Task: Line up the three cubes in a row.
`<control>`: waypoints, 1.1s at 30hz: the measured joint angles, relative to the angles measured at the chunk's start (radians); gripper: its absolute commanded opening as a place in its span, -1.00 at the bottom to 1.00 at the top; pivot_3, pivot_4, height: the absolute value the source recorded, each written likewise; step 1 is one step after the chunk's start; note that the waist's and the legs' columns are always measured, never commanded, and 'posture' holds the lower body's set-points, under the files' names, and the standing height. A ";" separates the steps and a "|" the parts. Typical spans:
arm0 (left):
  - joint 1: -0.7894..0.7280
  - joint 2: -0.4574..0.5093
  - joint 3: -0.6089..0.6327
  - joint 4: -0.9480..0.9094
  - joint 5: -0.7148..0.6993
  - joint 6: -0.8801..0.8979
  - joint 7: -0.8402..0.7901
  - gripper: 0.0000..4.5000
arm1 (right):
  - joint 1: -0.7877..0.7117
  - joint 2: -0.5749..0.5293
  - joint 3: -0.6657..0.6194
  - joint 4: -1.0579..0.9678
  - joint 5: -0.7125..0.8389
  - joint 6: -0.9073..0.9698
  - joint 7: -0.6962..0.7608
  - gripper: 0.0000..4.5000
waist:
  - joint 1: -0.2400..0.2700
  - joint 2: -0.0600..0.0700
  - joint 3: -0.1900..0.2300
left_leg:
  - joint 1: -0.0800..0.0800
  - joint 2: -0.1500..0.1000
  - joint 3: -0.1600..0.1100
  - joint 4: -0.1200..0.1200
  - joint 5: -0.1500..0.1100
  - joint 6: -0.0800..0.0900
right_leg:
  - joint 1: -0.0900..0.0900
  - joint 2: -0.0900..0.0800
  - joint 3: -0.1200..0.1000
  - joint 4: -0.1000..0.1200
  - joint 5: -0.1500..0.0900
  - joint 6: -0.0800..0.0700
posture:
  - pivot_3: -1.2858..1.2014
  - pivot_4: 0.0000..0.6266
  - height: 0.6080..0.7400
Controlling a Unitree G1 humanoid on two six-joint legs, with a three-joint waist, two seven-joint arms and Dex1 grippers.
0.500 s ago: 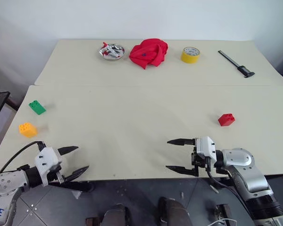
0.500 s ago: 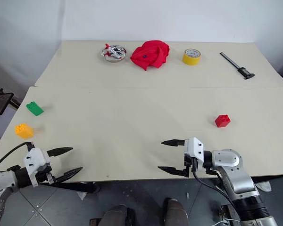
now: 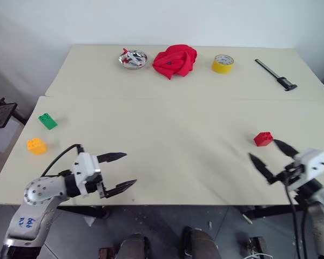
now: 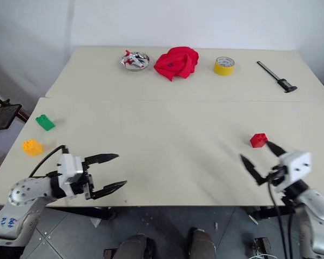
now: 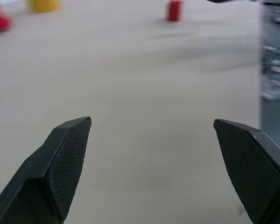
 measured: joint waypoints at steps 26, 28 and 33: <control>-0.147 -0.125 -0.074 0.131 0.011 0.018 0.002 0.99 | -0.534 -0.142 0.219 0.434 -0.090 0.354 -0.131 1.00 | -0.026 0.008 -0.002 | -0.001 -0.001 0.000 0.000 0.002 0.002 | 0.000 -0.001 0.002 0.001 0.000 0.001 | 0.03 -0.52 1.00; -0.138 -0.122 -0.074 0.131 0.011 0.020 -0.006 1.00 | -0.560 -0.141 0.238 0.501 -0.107 0.333 -0.122 0.83 | -0.026 0.008 -0.002 | -0.001 -0.001 0.001 0.000 0.002 0.002 | 0.000 -0.001 0.001 0.001 0.000 0.001 | 0.03 -0.52 1.00; -0.137 -0.110 -0.066 0.130 0.011 0.020 -0.007 1.00 | -0.592 -0.135 0.249 0.579 -0.126 0.315 -0.106 0.16 | -0.023 0.008 -0.002 | -0.001 -0.001 0.001 0.001 0.002 0.002 | 0.000 -0.001 0.001 0.001 0.001 0.001 | 0.03 -0.52 1.00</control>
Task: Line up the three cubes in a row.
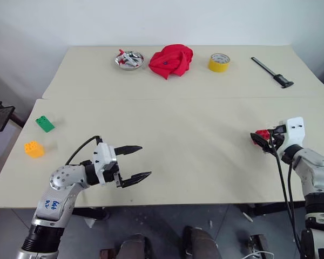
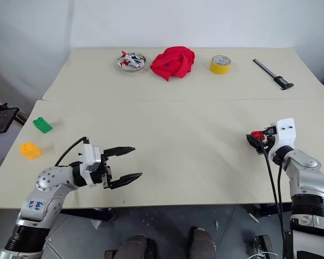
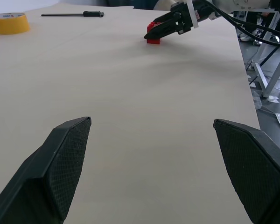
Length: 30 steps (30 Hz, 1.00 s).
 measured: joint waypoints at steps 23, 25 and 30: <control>0.128 0.062 0.113 0.014 -0.003 0.001 0.002 1.00 | -0.244 0.205 0.558 -0.069 -0.087 -0.264 0.787 -0.26 | -0.002 0.001 0.001 | -0.002 0.000 -0.003 0.000 0.000 -0.001 | 0.000 0.000 -0.004 0.002 0.000 0.001 | 0.03 -0.52 1.00; 0.144 0.063 0.124 -0.003 -0.006 0.002 0.011 1.00 | -0.259 0.219 0.558 -0.038 -0.108 -0.280 0.777 -0.26 | -0.008 0.001 0.001 | -0.001 0.001 -0.002 -0.001 0.000 -0.002 | -0.001 0.000 -0.004 0.002 0.000 0.001 | 0.03 -0.52 1.00; 0.183 0.063 0.162 -0.027 -0.008 0.013 0.048 1.00 | -0.257 0.228 0.550 -0.035 -0.113 -0.289 0.770 0.41 | -0.016 0.001 0.001 | -0.001 0.001 -0.003 -0.001 0.000 -0.002 | 0.000 0.001 -0.004 0.002 0.000 0.001 | 0.03 -0.52 1.00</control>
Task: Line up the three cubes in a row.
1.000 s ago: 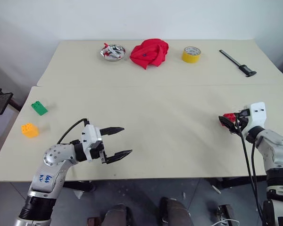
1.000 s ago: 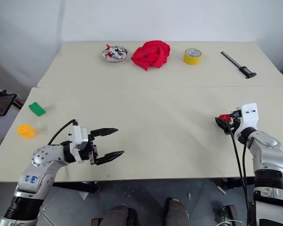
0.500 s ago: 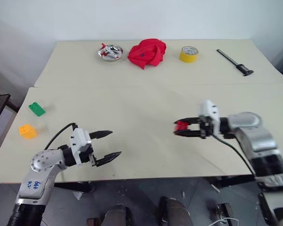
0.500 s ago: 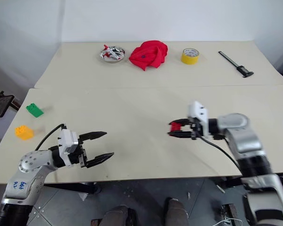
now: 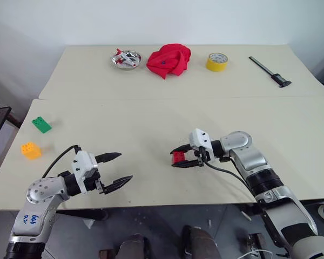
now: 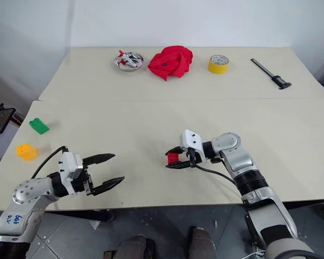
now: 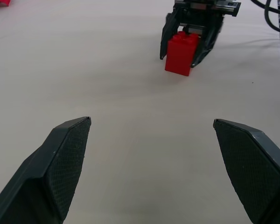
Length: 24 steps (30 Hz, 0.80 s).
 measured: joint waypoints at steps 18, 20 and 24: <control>0.345 -0.406 0.672 0.076 -0.064 -0.135 0.633 1.00 | 0.292 0.008 -0.278 -0.327 0.332 -0.013 -0.004 0.99 | -0.003 -0.004 0.000 | 0.002 0.005 -0.007 0.001 -0.001 0.001 | 0.002 -0.002 0.001 -0.002 0.000 0.000 | 0.03 -0.52 1.00; 0.360 -0.410 0.675 0.090 -0.064 -0.142 0.642 1.00 | 0.304 0.026 -0.301 -0.359 0.357 -0.002 -0.044 0.99 | 0.001 -0.005 0.000 | 0.002 0.005 -0.007 0.001 -0.002 0.002 | 0.002 -0.002 0.002 -0.003 0.000 0.000 | 0.03 -0.52 1.00; 0.318 -0.405 0.633 0.074 -0.058 -0.129 0.673 1.00 | 0.307 0.031 -0.314 -0.383 0.374 0.021 -0.089 0.99 | 0.018 -0.006 -0.001 | 0.002 0.006 -0.007 0.001 -0.002 0.002 | 0.002 -0.002 0.002 -0.002 0.000 0.000 | 0.03 -0.52 1.00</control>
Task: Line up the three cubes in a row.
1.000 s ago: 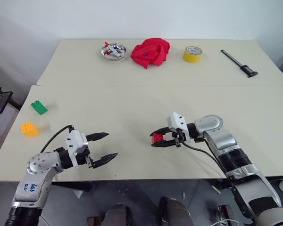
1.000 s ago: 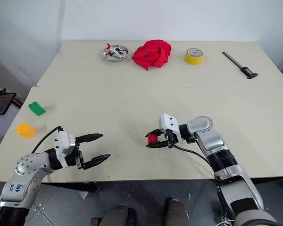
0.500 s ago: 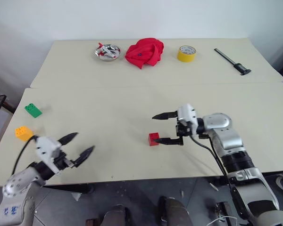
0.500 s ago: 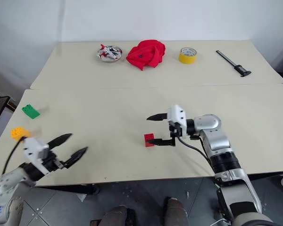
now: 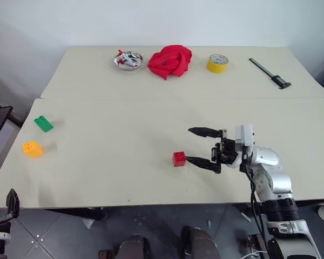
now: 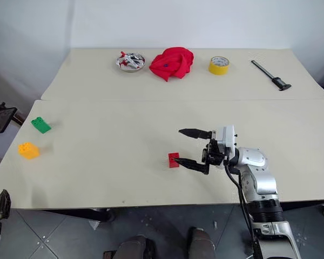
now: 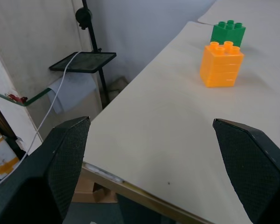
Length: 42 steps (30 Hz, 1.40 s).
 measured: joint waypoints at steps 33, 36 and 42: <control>-1.249 0.261 -0.312 0.705 0.347 0.664 0.795 1.00 | 0.033 0.002 0.019 -0.153 0.023 0.127 -0.149 0.99 | -0.016 -0.009 0.001 | -0.001 -0.007 0.004 -0.003 0.002 -0.004 | -0.001 0.002 -0.004 0.004 0.000 0.002 | 0.03 -0.52 1.00; -1.256 0.260 -0.301 0.761 0.347 0.639 0.811 1.00 | 0.035 0.001 0.019 -0.154 0.021 0.127 -0.156 0.99 | -0.015 -0.009 0.001 | -0.001 -0.007 0.005 -0.003 0.002 -0.004 | -0.001 0.002 -0.004 0.004 0.000 0.002 | 0.03 -0.52 1.00; -1.262 0.267 -0.293 0.832 0.347 0.609 0.802 0.47 | 0.042 0.001 0.019 -0.156 0.016 0.122 -0.170 1.00 | -0.011 -0.009 0.001 | -0.001 -0.007 0.005 -0.003 0.002 -0.004 | -0.001 0.002 -0.004 0.004 0.000 0.002 | 0.03 -0.52 1.00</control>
